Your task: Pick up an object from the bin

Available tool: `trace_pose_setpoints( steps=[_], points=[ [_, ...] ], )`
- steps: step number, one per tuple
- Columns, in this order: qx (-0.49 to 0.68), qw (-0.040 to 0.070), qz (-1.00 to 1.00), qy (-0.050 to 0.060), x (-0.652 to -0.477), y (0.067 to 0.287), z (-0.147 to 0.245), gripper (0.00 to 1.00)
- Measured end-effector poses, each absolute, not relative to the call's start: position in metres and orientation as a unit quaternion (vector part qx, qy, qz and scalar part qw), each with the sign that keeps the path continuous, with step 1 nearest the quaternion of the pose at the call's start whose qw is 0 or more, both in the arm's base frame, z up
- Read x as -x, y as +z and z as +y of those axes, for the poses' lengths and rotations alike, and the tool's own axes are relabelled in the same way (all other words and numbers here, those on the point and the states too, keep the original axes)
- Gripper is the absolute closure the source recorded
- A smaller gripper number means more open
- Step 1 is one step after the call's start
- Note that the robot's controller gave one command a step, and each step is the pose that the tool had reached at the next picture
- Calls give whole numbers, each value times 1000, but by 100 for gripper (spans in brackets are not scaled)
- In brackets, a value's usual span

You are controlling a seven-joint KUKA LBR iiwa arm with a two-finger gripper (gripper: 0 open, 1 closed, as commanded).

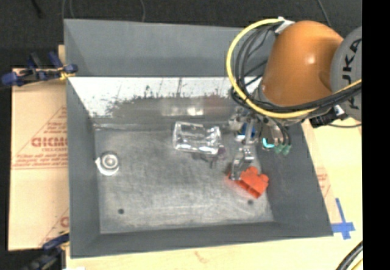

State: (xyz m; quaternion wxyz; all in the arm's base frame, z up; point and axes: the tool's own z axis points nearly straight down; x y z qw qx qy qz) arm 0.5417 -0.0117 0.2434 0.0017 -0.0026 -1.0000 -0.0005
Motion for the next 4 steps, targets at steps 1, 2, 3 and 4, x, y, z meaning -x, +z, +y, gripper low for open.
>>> trace_pose_setpoints(
  steps=[1,2,3,4],
  points=[
    [55,-4,-998,0,-601,100,-36,0],
    [46,-1,-999,0,-594,101,-10,0],
    [9,-3,-1000,2,-599,101,-14,0],
    [-42,-5,-999,3,-603,75,-11,0]
  ],
)
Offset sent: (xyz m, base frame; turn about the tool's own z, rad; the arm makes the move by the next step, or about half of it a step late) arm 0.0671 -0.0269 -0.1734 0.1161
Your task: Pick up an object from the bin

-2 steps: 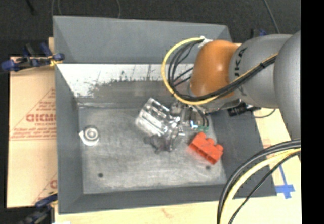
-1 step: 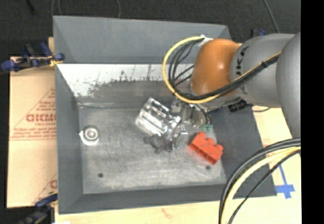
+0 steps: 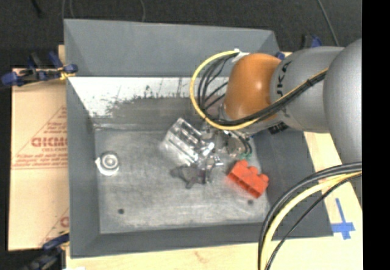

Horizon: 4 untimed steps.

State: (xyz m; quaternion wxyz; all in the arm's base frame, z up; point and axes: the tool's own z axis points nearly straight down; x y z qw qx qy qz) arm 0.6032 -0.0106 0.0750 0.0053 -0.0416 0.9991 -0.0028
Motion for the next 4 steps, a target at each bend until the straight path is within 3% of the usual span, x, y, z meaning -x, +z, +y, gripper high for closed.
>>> trace_pose_setpoints(
  steps=[1,2,3,4],
  points=[
    [39,3,999,-1,-605,77,-12,0],
    [39,5,999,-1,-607,80,-12,100],
    [37,3,999,-1,-608,92,-14,100],
    [35,4,999,-2,-610,174,-16,100]
  ],
)
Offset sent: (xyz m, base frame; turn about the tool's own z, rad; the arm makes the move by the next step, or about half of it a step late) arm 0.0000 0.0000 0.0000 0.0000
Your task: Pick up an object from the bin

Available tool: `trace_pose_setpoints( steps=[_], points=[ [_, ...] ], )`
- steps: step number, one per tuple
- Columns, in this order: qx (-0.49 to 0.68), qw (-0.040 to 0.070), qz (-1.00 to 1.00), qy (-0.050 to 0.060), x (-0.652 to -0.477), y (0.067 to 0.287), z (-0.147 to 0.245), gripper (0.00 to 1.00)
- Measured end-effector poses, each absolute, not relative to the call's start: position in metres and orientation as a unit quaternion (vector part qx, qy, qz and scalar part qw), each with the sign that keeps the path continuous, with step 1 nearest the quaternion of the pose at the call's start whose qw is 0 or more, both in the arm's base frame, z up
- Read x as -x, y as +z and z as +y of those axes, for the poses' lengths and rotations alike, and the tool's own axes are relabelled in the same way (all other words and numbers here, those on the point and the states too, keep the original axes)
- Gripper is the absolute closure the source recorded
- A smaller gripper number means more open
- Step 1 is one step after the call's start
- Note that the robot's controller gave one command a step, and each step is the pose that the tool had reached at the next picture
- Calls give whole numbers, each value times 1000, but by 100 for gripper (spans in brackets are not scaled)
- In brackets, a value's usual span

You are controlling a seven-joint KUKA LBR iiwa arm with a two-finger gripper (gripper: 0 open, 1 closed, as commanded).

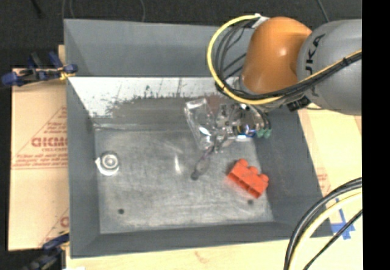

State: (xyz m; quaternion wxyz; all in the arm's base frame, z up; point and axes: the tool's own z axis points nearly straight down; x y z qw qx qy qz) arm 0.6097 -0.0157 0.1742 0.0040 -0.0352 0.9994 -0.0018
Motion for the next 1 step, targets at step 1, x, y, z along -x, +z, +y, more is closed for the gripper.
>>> trace_pose_setpoints(
  steps=[1],
  points=[
    [33,1,999,-1,-610,180,-17,100]
  ],
)
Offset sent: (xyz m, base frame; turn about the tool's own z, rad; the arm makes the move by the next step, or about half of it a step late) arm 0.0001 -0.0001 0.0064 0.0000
